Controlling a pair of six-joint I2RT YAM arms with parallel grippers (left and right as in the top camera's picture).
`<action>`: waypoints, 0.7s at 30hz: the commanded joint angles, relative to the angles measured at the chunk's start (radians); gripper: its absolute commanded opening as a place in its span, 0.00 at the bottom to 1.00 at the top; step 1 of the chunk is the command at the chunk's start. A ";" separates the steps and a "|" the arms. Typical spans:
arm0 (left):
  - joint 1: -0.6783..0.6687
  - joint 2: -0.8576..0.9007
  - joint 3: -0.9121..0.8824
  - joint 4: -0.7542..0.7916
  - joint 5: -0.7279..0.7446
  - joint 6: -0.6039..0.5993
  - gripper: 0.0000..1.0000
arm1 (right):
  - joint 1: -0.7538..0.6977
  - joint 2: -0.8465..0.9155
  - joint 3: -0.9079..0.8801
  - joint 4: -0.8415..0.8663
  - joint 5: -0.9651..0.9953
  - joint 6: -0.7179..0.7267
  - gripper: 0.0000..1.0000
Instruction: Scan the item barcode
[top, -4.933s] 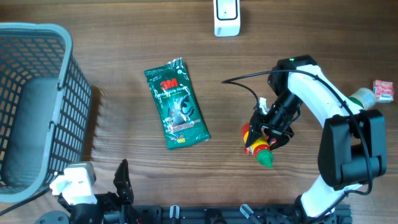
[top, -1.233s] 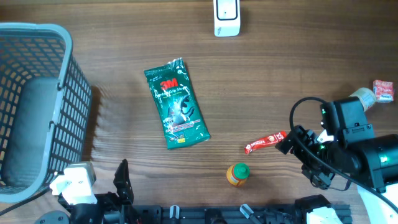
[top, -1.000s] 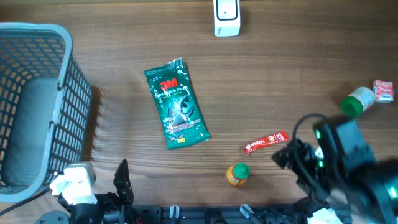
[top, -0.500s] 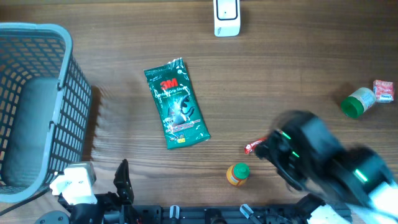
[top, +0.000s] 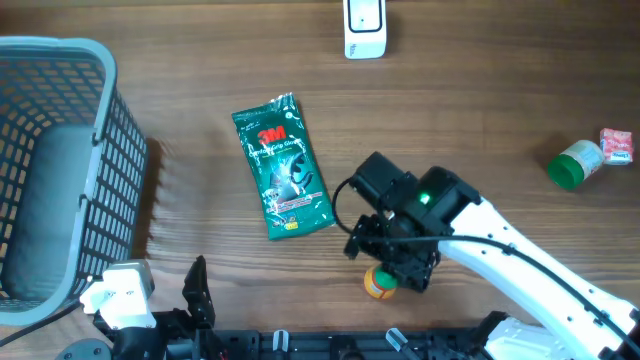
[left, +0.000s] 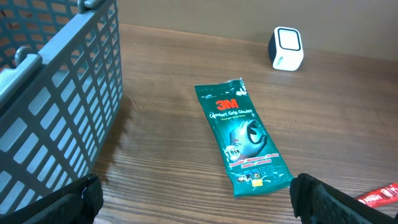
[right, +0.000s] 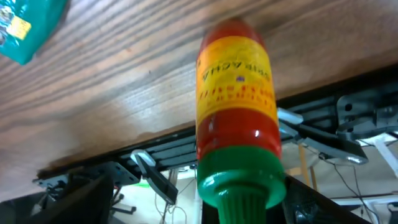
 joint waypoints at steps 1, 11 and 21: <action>0.005 -0.006 0.001 0.003 0.011 -0.013 1.00 | 0.077 -0.012 -0.005 -0.002 0.065 0.130 0.91; 0.005 -0.006 0.001 0.003 0.011 -0.013 1.00 | 0.098 0.008 -0.045 -0.001 0.172 0.255 0.84; 0.005 -0.006 0.001 0.003 0.012 -0.013 1.00 | 0.098 0.008 -0.190 0.128 0.166 0.408 0.74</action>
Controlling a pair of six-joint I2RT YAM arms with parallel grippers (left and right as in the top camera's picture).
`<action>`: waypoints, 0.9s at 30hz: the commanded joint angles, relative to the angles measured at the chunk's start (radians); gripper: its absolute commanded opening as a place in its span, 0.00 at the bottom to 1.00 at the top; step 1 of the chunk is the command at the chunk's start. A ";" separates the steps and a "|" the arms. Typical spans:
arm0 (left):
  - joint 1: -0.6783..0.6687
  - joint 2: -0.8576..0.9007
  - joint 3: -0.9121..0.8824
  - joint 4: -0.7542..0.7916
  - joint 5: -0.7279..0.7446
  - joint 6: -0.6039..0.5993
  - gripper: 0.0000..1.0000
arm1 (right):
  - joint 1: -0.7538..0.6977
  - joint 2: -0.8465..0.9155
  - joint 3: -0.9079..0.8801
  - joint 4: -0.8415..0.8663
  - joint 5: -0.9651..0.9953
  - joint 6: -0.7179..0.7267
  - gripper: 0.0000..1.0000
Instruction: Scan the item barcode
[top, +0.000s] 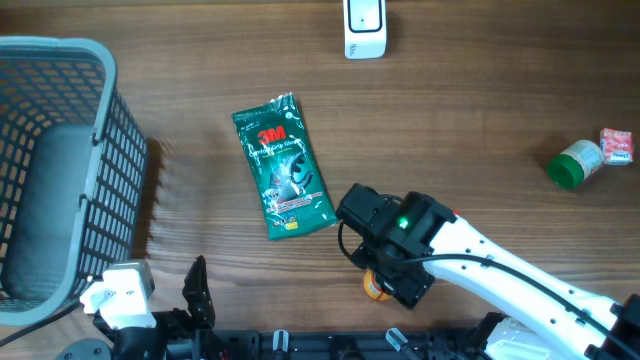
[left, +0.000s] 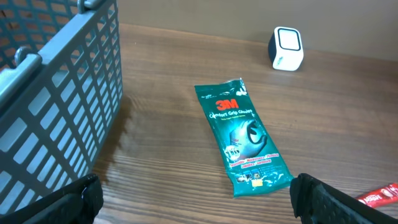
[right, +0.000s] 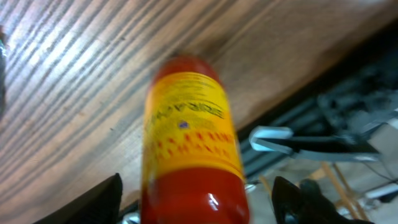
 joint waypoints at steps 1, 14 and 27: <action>0.005 -0.006 0.001 0.003 0.012 -0.013 1.00 | 0.003 0.006 -0.064 0.064 0.002 0.047 0.71; 0.005 -0.006 0.001 0.003 0.012 -0.013 1.00 | -0.010 -0.011 -0.072 0.092 0.032 -0.093 0.29; 0.005 -0.006 0.001 0.003 0.011 -0.013 1.00 | -0.280 -0.041 0.203 0.107 -0.031 -0.576 0.38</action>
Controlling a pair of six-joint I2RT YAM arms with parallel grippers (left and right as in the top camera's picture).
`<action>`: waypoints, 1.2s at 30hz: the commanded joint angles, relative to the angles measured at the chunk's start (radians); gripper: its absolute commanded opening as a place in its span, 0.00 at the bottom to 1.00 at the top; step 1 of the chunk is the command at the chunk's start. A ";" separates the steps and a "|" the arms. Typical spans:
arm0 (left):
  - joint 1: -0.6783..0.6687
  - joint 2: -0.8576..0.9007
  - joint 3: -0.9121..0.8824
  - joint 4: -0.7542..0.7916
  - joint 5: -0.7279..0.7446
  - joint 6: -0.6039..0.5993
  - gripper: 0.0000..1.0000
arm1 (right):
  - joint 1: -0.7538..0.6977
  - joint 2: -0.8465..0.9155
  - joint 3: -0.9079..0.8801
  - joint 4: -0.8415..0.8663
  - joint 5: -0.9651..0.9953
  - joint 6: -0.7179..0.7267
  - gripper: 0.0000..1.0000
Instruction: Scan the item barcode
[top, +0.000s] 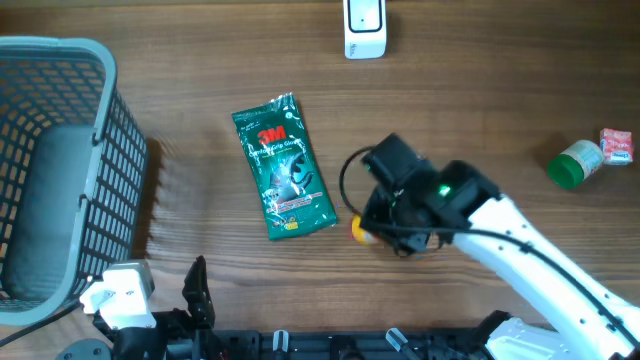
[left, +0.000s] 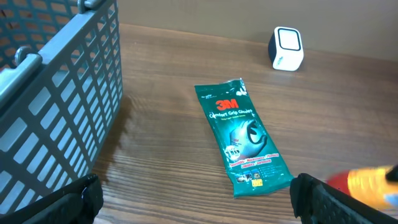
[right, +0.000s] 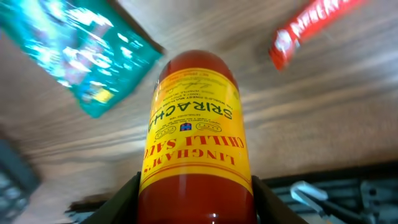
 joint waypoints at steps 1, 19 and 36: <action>0.005 -0.006 0.001 0.003 0.012 -0.013 1.00 | -0.078 -0.005 0.048 0.029 -0.013 -0.087 0.38; 0.005 -0.006 0.001 0.003 0.012 -0.013 1.00 | -0.310 0.196 0.195 -0.039 -0.013 -0.364 0.42; 0.005 -0.006 0.001 0.003 0.012 -0.013 1.00 | -0.315 0.359 0.207 -0.065 0.051 -0.409 0.43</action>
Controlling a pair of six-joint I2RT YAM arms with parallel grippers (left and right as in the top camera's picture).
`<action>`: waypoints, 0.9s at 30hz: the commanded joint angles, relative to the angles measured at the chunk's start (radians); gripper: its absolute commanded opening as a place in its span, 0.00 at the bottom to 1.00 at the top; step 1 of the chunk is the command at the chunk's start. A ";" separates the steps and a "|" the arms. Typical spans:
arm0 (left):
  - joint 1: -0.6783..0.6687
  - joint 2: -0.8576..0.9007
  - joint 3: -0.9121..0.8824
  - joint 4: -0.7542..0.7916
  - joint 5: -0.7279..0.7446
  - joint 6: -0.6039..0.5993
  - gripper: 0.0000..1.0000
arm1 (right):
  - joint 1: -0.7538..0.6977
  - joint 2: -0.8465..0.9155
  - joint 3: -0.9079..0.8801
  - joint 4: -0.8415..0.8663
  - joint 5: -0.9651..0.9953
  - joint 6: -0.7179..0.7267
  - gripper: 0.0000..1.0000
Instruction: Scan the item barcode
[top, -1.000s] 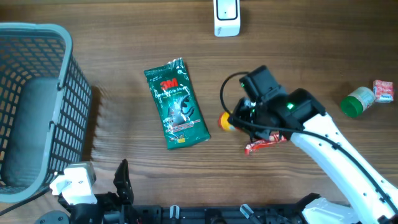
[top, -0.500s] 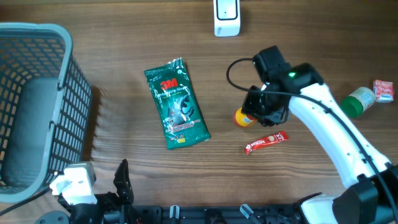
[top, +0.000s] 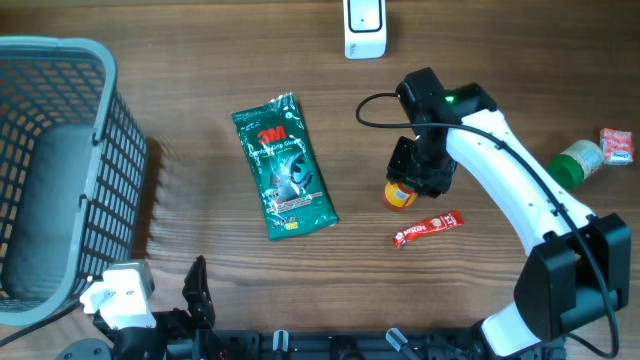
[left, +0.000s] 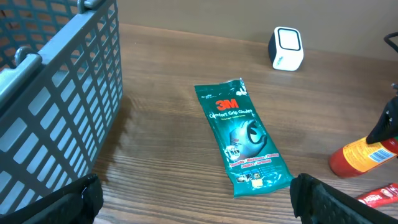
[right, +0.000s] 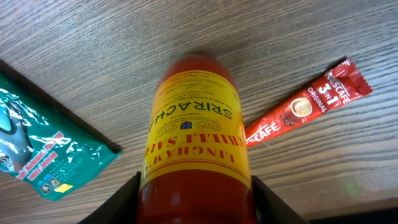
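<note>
The item is a sriracha bottle (right: 195, 134) with a red body and a yellow label. My right gripper (right: 196, 208) is shut on it, one dark finger on each side. In the overhead view the right gripper (top: 418, 168) holds the bottle (top: 399, 194) over mid-table, right of the green 3M pack (top: 284, 166). The white scanner (top: 365, 28) stands at the far edge, beyond the bottle. From the left wrist view the bottle (left: 362, 156) shows at the right edge. My left gripper (left: 196, 202) rests open at the near left edge, holding nothing.
A grey mesh basket (top: 95, 150) fills the left side. A red Nescafe stick (top: 428, 228) lies just front-right of the bottle. A green-capped jar (top: 575, 164) and a pink packet (top: 617, 146) sit at the far right.
My right gripper, still shut on the bottle, has moved back and right, from beside the 3M pack's lower corner toward the scanner. The Nescafe stick now lies uncovered in the overhead view.
The bottle first lay at the table's front edge with my right gripper open above it. The gripper then sat lower around it. Then it was shut on the bottle, held up beside the 3M pack, and now holds it closer to the scanner. The left arm stayed still.
</note>
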 joint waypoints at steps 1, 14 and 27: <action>0.005 -0.006 0.001 0.003 0.011 -0.013 1.00 | -0.003 -0.004 0.023 0.009 0.014 -0.051 0.43; 0.005 -0.006 0.001 0.003 0.012 -0.013 1.00 | -0.003 -0.004 0.157 -0.013 0.023 -0.175 0.97; 0.005 -0.006 0.001 0.003 0.011 -0.013 1.00 | -0.421 0.021 0.358 -0.172 0.006 0.217 1.00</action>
